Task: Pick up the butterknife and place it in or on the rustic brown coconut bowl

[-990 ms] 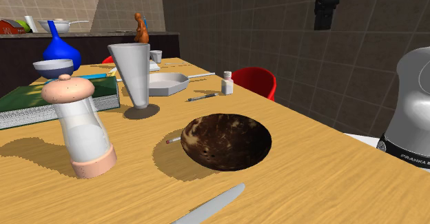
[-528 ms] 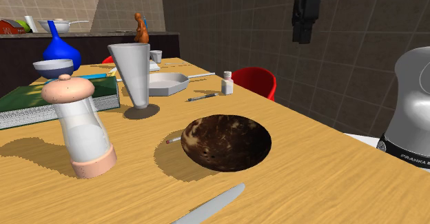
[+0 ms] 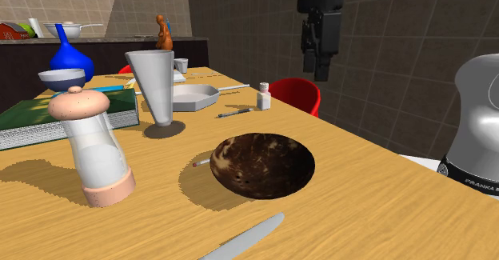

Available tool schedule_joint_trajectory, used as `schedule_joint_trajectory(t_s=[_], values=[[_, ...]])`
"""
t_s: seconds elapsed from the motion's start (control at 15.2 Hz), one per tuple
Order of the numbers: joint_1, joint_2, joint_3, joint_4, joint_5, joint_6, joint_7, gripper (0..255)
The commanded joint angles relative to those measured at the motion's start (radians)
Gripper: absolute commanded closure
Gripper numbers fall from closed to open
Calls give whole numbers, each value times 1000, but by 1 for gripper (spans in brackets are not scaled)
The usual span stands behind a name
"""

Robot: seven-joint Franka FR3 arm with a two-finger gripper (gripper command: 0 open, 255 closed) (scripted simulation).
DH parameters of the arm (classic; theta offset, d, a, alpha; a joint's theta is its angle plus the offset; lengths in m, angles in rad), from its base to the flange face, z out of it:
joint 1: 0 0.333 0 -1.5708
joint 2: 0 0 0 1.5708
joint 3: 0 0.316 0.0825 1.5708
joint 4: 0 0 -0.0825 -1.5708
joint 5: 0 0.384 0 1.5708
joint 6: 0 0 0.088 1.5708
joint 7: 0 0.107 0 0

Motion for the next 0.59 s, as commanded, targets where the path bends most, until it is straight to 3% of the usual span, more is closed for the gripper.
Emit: schedule_joint_trajectory(t_s=[0.0, 0.53], values=[[19, 60, 22, 20, 0, 46, -15, 0], [86, 297, 106, 142, -32, 179, -63, 0]])
